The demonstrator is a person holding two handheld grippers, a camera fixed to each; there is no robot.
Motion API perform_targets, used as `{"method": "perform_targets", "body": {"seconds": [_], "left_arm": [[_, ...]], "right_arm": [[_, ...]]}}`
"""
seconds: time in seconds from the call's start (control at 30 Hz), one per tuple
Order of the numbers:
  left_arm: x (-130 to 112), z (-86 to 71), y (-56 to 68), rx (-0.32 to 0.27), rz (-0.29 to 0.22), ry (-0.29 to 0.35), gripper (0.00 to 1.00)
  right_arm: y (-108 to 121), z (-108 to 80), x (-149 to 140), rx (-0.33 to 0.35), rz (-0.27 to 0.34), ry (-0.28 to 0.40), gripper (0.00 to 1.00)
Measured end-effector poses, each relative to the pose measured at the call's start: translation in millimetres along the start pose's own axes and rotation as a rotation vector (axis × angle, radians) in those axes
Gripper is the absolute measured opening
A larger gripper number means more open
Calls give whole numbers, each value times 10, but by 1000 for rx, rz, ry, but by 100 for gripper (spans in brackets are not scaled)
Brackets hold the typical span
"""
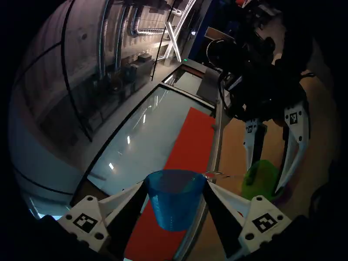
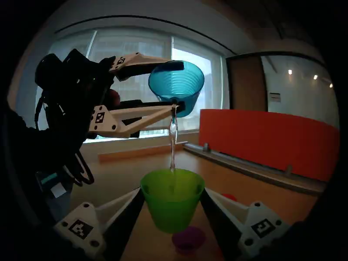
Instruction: Pour water
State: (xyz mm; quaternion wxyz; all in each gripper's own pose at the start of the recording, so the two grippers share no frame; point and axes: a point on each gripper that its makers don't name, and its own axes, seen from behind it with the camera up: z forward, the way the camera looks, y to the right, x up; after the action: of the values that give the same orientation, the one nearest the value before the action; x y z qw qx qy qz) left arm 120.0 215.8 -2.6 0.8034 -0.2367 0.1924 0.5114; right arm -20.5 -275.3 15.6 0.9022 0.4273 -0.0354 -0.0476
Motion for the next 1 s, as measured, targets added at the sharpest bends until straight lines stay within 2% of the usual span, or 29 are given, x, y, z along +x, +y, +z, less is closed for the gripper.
{"method": "perform_targets", "body": {"seconds": [0.5,0.77,1.0], "left_arm": [[51,-24,-43,12,47,11,87],[79,-40,-20,11,60,19,87],[98,-34,-12,11,90,22,87]], "right_arm": [[9,-23,39,-5,-6,7,90],[12,-41,52,-7,-7,11,90],[11,-42,65,-7,-8,13,90]]}}
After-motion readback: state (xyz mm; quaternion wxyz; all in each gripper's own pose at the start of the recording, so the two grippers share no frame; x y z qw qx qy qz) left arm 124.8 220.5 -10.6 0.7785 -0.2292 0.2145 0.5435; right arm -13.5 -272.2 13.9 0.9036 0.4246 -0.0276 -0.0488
